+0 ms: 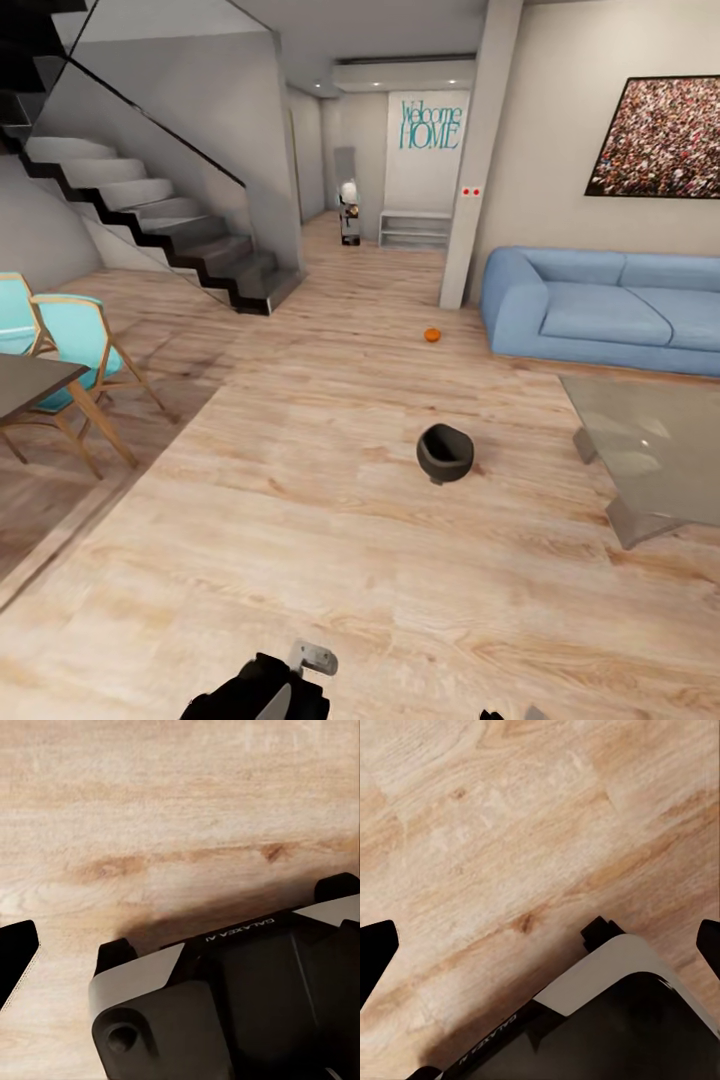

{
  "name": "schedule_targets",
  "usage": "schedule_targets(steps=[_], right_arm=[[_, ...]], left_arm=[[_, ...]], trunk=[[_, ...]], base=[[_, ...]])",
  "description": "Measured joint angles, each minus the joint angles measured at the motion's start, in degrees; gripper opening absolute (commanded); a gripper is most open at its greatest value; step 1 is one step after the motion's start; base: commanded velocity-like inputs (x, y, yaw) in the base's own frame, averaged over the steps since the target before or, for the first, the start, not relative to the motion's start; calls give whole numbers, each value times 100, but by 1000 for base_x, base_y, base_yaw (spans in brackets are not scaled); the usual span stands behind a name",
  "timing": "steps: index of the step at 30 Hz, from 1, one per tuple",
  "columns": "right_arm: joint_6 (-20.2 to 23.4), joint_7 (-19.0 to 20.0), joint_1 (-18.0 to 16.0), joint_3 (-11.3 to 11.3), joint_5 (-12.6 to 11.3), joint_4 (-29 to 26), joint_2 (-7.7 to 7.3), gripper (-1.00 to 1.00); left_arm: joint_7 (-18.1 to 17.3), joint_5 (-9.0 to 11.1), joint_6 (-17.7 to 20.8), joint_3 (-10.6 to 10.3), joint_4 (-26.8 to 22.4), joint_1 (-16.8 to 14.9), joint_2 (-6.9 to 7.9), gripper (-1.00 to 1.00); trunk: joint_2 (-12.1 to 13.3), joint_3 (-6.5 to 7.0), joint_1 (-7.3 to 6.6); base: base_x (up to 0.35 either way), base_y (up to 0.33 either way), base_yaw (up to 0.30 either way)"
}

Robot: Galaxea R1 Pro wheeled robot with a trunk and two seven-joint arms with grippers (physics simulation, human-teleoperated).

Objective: Place each of the two pumpkins and all three candles from the living room inside a cabinet in the living room (use any cabinet), then make sure every cabinet is closed, and position the cauldron so it is next to a table in the living room.

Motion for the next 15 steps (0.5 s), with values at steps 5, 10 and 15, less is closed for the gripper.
schedule_targets(steps=[5, 10, 15], right_arm=[[-3, 1, -1, -1, 0, 0, 0, 100], [-7, 2, -3, 5, 6, -6, 0, 100], [-9, -2, -2, 6, 16, -9, -7, 100]], left_arm=[[-22, 4, 0, 18, 31, -50, 177, 100], [-62, 46, 2, 46, 68, -260, 487, 100], [-70, 62, -1, 165, 98, -342, 609, 100]], trunk=[[0, 0, 0], [0, 0, 0], [0, 0, 0]], base=[[339, 0, -35], [343, 0, -91], [343, 0, -39]])
